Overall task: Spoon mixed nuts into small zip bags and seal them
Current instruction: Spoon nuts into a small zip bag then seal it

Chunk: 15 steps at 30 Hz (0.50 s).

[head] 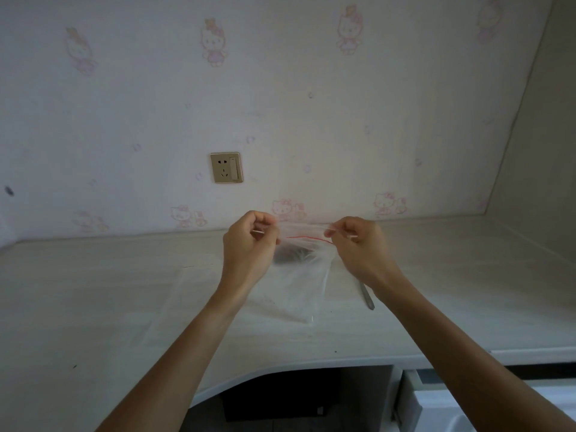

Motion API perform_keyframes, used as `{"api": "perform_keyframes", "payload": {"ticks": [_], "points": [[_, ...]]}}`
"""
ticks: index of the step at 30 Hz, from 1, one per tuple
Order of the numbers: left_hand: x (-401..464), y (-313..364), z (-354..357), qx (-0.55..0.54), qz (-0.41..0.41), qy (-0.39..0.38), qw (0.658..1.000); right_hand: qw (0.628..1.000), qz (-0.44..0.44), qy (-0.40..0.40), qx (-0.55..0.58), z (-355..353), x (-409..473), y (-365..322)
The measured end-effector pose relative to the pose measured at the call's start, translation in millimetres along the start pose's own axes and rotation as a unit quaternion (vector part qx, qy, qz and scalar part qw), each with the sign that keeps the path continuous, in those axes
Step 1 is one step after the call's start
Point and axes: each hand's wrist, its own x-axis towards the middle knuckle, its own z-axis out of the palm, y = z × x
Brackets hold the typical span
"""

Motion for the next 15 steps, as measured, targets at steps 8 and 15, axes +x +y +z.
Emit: {"api": "perform_keyframes", "payload": {"ticks": [8, 15], "points": [[0, -2, -6, -0.065, -0.015, 0.031, 0.997, 0.998, 0.044, 0.039, -0.006, -7, 0, -11], [-4, -3, -7, -0.103, -0.003, 0.082, 0.991, 0.959, 0.127, 0.002, 0.252, -8, -4, -23]]}}
